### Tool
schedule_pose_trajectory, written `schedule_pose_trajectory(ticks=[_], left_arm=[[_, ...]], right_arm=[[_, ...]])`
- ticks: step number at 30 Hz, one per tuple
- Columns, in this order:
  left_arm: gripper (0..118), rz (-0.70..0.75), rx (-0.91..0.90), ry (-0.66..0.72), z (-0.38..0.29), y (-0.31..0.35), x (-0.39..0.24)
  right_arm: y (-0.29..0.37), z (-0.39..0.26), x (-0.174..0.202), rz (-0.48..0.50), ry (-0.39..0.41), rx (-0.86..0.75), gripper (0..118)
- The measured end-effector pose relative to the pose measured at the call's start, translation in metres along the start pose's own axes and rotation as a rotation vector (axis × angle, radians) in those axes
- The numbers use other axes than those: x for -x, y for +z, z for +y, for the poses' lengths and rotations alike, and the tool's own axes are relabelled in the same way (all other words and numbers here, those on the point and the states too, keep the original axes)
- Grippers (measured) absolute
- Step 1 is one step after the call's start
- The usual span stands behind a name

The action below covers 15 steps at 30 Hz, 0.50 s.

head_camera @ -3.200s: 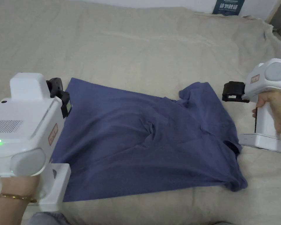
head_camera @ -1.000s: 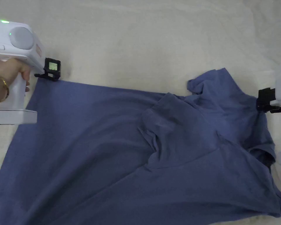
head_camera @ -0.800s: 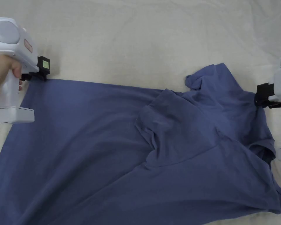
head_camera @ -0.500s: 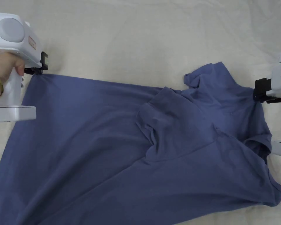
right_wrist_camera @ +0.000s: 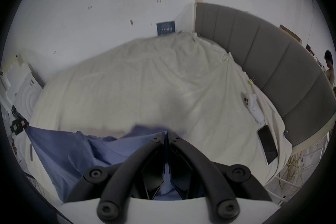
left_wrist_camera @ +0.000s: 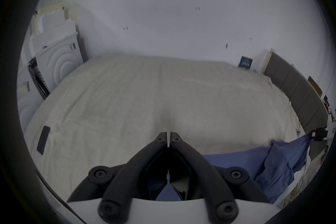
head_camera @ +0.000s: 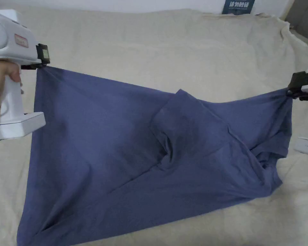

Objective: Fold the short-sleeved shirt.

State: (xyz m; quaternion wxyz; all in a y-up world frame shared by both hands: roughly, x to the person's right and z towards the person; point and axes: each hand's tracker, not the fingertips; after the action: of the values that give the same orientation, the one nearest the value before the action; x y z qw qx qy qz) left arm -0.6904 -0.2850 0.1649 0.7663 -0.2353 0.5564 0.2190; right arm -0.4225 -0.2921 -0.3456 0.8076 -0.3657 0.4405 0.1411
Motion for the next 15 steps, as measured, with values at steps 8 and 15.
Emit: schedule_pose_trajectory(ticks=[8, 15], left_arm=[[0, 0.068, -0.238, 0.077, 0.018, 0.133, 0.025], [0, 0.099, -0.444, 0.094, 0.046, 0.221, 0.031]], right_arm=[[0.113, 0.026, -0.016, 0.081, -0.049, -0.205, 1], [0.199, 0.043, -0.009, 0.133, -0.053, -0.364, 1]])
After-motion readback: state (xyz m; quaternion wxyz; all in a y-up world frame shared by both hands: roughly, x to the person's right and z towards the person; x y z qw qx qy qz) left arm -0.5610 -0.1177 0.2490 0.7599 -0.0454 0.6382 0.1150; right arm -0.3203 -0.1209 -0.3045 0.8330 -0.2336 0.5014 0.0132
